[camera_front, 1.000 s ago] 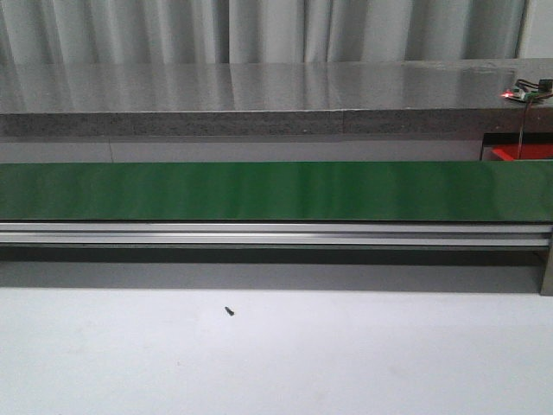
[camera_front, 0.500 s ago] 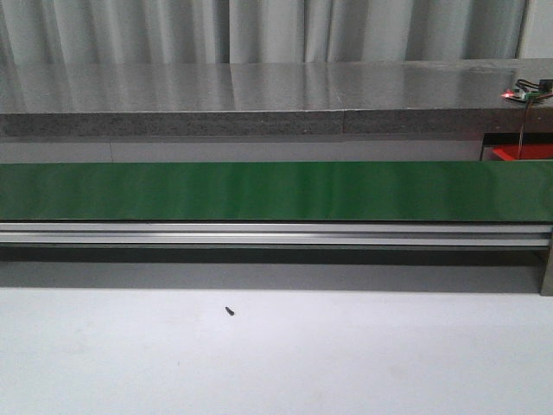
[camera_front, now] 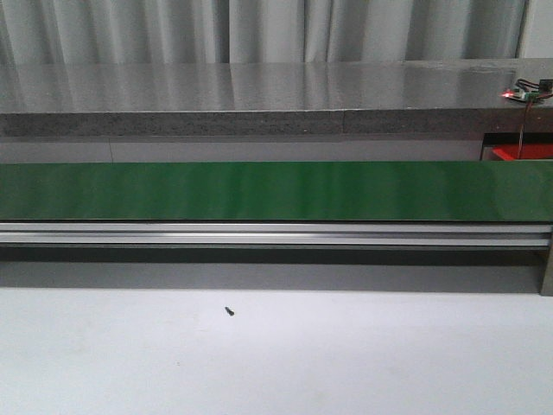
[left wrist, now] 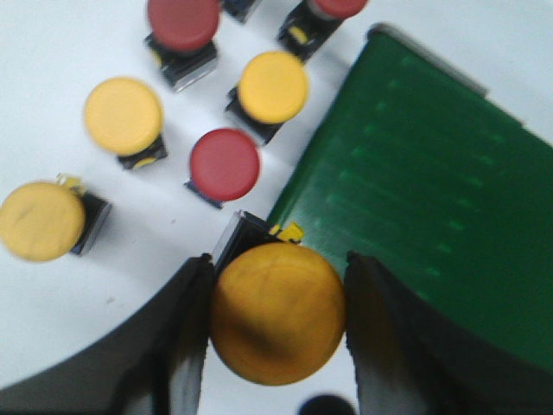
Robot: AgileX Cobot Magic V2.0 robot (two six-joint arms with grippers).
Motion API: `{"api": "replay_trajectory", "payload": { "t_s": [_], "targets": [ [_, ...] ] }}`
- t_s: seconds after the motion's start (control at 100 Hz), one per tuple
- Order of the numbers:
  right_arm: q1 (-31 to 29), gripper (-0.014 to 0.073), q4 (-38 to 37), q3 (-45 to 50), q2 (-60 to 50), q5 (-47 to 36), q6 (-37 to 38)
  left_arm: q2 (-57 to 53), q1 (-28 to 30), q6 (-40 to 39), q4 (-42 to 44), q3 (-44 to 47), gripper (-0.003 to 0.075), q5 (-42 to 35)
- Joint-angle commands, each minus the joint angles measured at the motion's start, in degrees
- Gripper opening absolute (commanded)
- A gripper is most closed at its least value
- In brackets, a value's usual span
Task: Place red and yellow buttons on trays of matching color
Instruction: 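Grasp a yellow button from the cluster with the left gripper, then lower the yellow button onto the green conveyor and open the left gripper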
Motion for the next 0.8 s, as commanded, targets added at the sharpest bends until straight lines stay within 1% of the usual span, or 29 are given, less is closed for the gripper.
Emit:
{"api": "replay_trajectory", "payload": {
  "t_s": [0.0, 0.19, 0.3, 0.42, 0.68, 0.73, 0.79],
  "targets": [
    [0.1, -0.0066, 0.1, -1.1, -0.8, -4.6, -0.2, -1.4, -3.0, 0.1, -1.0, -4.3, 0.0208, -1.4],
    [0.1, -0.0066, 0.1, -1.1, -0.8, -4.6, -0.2, 3.7, -8.9, 0.1, -0.9, -10.2, 0.0208, 0.1],
    [0.1, -0.0066, 0.1, -1.1, -0.8, -4.6, -0.2, 6.7, -11.3, 0.1, -0.9, -11.6, 0.0208, 0.3],
    [0.1, -0.0066, 0.1, -1.1, -0.8, -4.6, -0.2, 8.5, -12.3, 0.1, -0.5, -11.6, 0.0208, -0.2],
    [0.1, -0.0066, 0.1, -1.1, -0.8, -4.6, -0.2, 10.4, -12.4, 0.1, 1.4, -11.6, 0.0216, 0.0],
    [0.1, -0.0066, 0.1, -1.1, -0.8, -4.6, -0.2, 10.4, -12.4, 0.1, 1.4, -11.6, 0.0237, 0.0],
    [0.1, -0.0066, 0.1, -1.1, -0.8, -4.6, -0.2, 10.4, -12.4, 0.1, 1.4, -11.7, 0.0298, -0.2]
  ]
}}
